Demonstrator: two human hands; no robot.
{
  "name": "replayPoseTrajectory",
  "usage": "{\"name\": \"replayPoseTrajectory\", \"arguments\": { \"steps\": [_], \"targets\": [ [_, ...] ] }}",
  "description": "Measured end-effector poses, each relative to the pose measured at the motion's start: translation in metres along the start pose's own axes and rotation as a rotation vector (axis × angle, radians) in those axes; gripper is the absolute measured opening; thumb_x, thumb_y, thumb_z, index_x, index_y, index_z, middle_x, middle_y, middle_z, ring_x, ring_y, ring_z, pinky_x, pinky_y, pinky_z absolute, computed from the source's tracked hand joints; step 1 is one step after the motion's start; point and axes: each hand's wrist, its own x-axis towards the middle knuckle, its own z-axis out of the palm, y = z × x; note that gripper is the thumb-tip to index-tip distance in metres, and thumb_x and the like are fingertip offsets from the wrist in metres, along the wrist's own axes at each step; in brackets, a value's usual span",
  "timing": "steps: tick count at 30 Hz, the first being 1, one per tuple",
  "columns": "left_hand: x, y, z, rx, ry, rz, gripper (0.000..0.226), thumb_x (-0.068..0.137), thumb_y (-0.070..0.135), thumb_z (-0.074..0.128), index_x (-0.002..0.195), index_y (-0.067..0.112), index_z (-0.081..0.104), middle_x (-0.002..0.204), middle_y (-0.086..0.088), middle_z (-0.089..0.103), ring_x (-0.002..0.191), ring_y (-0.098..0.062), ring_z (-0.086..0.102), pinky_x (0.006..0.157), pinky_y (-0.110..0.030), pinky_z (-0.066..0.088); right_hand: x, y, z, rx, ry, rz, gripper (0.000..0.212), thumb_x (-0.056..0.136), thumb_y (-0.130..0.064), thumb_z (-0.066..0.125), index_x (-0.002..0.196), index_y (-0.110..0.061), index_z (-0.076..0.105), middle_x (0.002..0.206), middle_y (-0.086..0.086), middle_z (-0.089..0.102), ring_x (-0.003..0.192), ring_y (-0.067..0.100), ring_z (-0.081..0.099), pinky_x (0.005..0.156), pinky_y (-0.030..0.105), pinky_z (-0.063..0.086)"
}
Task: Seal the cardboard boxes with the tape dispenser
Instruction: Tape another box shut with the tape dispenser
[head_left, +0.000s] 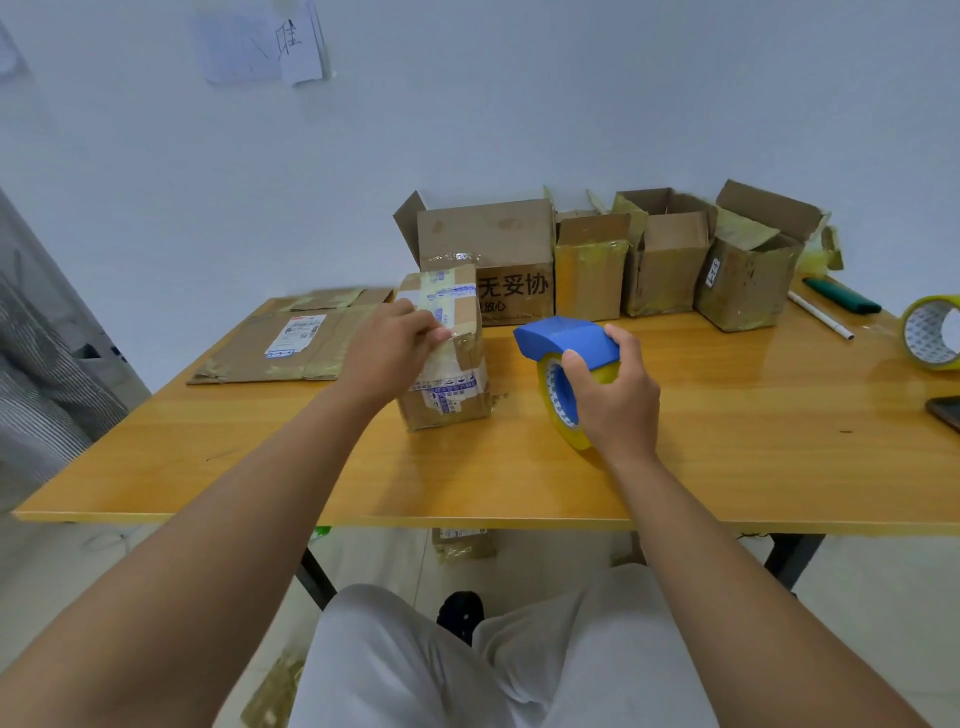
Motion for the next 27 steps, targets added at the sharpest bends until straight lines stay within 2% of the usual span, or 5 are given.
{"name": "replayPoseTrajectory", "arguments": {
  "steps": [6,12,17,20,27],
  "targets": [
    [-0.009,-0.016,0.000,-0.093,-0.105,0.008,0.031,0.097,0.029,0.061,0.127,0.023,0.065,0.114,-0.001,0.047,0.110,-0.025,0.047,0.095,-0.042,0.042,0.000,0.000,0.000,-0.007,0.008,-0.011,0.062,0.081,-0.060,0.054,0.133,-0.026,0.050,0.095,-0.007,0.058,0.084,0.018,0.061,0.066,0.037,0.054],
    [-0.015,0.002,0.016,-0.050,0.080,-0.069,0.036,0.093,0.038,0.065,0.127,0.027,0.064,0.100,0.006,0.044,0.094,-0.011,0.037,0.072,-0.030,0.037,-0.002,0.002,0.000,-0.005,0.024,-0.031,0.062,0.082,-0.059,0.054,0.134,-0.026,0.050,0.091,-0.012,0.056,0.081,0.016,0.060,0.063,0.033,0.051],
    [-0.019,0.028,0.031,-0.034,0.198,-0.146,0.033,0.089,0.046,0.067,0.111,0.021,0.066,0.099,0.007,0.045,0.101,-0.020,0.045,0.079,-0.032,0.038,-0.005,0.005,-0.001,0.012,0.043,-0.035,0.065,0.080,-0.064,0.052,0.134,-0.027,0.050,0.091,-0.028,0.049,0.079,0.005,0.058,0.063,0.026,0.047],
    [-0.019,0.021,0.028,-0.111,0.157,-0.139,0.037,0.094,0.052,0.056,0.113,0.023,0.069,0.097,0.008,0.044,0.100,-0.016,0.042,0.084,-0.034,0.041,-0.005,0.004,0.000,0.014,0.055,-0.033,0.063,0.081,-0.060,0.055,0.134,-0.026,0.050,0.091,-0.030,0.049,0.079,0.007,0.057,0.064,0.026,0.048],
    [-0.012,0.001,0.021,-0.279,0.074,-0.040,0.023,0.097,0.029,0.061,0.115,0.017,0.070,0.099,0.004,0.046,0.099,-0.021,0.047,0.085,-0.036,0.044,-0.008,0.004,-0.001,0.009,0.055,-0.021,0.066,0.079,-0.065,0.051,0.134,-0.028,0.049,0.093,-0.021,0.055,0.080,0.011,0.059,0.061,0.021,0.043]
  ]
}}
